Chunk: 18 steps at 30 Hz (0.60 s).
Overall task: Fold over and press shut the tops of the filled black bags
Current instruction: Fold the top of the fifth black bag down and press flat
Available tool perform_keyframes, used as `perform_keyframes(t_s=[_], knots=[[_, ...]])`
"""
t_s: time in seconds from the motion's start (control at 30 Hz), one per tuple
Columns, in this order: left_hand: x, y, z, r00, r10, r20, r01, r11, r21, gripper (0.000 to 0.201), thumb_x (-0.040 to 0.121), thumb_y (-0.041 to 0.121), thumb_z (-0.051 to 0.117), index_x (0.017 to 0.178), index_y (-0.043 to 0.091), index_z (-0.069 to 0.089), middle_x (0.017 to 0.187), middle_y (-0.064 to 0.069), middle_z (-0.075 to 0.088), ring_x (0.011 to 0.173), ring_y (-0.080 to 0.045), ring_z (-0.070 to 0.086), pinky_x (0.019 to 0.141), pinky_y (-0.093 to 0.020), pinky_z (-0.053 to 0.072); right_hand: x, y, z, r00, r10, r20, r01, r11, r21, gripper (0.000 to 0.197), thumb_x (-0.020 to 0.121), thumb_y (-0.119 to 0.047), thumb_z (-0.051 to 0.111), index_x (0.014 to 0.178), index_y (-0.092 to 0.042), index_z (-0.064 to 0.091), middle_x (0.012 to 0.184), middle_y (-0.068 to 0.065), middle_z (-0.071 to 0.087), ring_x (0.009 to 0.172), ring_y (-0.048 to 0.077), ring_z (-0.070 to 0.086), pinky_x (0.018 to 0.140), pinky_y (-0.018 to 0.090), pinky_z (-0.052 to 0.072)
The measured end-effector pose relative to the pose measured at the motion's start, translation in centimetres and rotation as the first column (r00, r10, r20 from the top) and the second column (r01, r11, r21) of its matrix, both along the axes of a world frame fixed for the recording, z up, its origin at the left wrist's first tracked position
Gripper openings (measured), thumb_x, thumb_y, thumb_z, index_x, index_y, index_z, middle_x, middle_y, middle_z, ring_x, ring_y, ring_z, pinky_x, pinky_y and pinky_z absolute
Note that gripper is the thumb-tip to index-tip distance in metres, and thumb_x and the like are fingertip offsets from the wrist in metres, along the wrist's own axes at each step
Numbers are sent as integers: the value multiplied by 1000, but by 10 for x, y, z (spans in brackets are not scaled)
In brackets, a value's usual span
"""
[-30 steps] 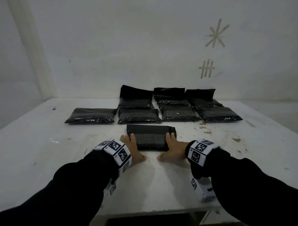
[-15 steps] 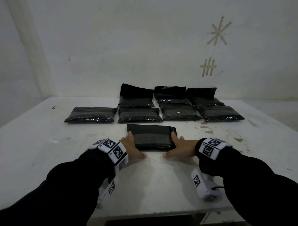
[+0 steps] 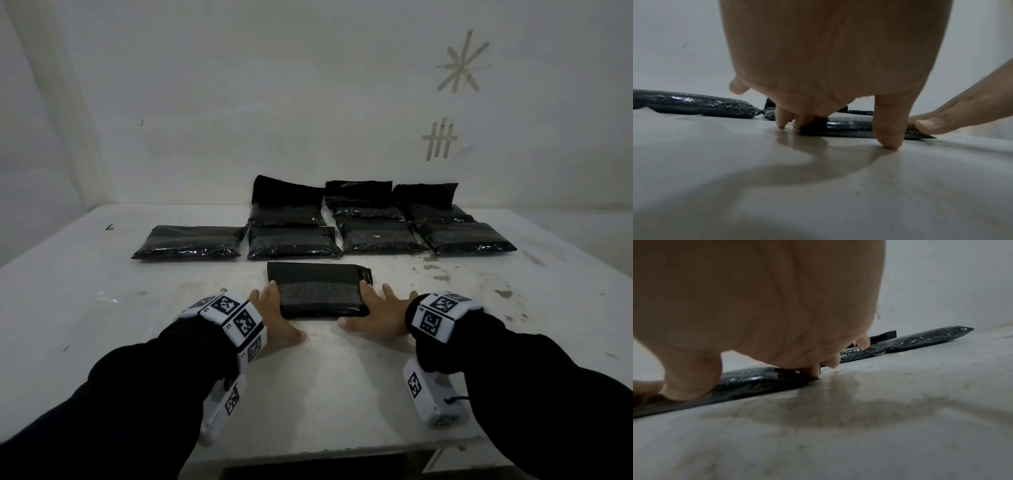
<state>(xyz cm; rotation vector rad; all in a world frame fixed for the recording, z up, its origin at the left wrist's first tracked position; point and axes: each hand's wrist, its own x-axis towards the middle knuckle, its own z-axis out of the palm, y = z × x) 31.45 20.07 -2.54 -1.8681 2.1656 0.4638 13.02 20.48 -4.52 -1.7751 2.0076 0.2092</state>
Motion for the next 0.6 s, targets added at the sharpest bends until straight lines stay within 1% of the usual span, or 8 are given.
perform_keyframes(t_s=[0.2,0.3,0.33,0.37,0.43,0.47,0.53,0.6], knots=[[-1,4,-2,1000,1,4,-1,999,-37,92,91,55,44,150,11,-12,159,-5,-2,147,-25,-1,116,-43,-3,4,5,-2,1000,12,3,-11,999,-44,97,87,-65,42,150,-17,-14,159,-1,-12,145,25,-16,115,44,-7],[0,1,-3,1000,1,-31,-3,998,-62,92,91,55,45,150,10,-11,159,-6,2,147,-25,3,116,-41,0,1,1,2,998,24,-59,-26,999,-41,98,87,-66,41,150,-18,-15,160,2,-9,146,25,-15,115,47,-7],[0,-3,-4,999,2,-46,-5,998,-56,94,91,55,45,150,10,-12,159,-6,4,146,-24,5,116,-42,1,0,-1,4,996,33,-87,-38,998,-48,97,86,-68,40,150,-19,-16,160,4,-6,146,25,-13,115,50,-7],[0,-8,-6,999,-4,-49,1,999,-54,96,90,58,45,150,12,-14,159,-6,5,146,-24,6,115,-46,0,0,-4,6,993,48,-109,-55,997,-62,97,86,-69,38,149,-22,-19,160,5,-2,146,25,-12,115,53,-7],[0,-16,-14,999,-34,0,33,995,-89,99,86,65,44,149,19,-17,159,-5,6,146,-23,8,113,-57,-3,0,-9,7,983,99,-152,-112,991,-73,91,86,-71,33,146,-32,-21,160,7,6,147,26,-8,114,57,-5],[-1,-18,-18,998,-50,39,54,992,-111,98,84,68,42,149,23,-16,159,-5,7,146,-23,9,112,-60,-4,2,-10,7,975,126,-182,-138,989,-57,87,86,-72,31,146,-35,-20,160,8,6,147,27,-8,113,58,-3],[-2,-20,-24,992,-72,103,85,988,-130,95,82,73,38,150,28,-12,159,-6,4,146,-26,6,111,-62,-4,5,-12,4,957,151,-247,-164,986,-33,82,86,-73,29,148,-37,-12,159,11,-3,146,30,-10,113,59,0],[-2,-21,-24,982,-84,168,108,984,-139,95,80,78,34,150,30,-9,159,-10,-6,146,-30,-6,110,-63,-5,8,-13,3,927,171,-334,-200,978,-55,82,86,-73,29,150,-36,-5,157,12,-17,144,33,-18,112,62,-3]])
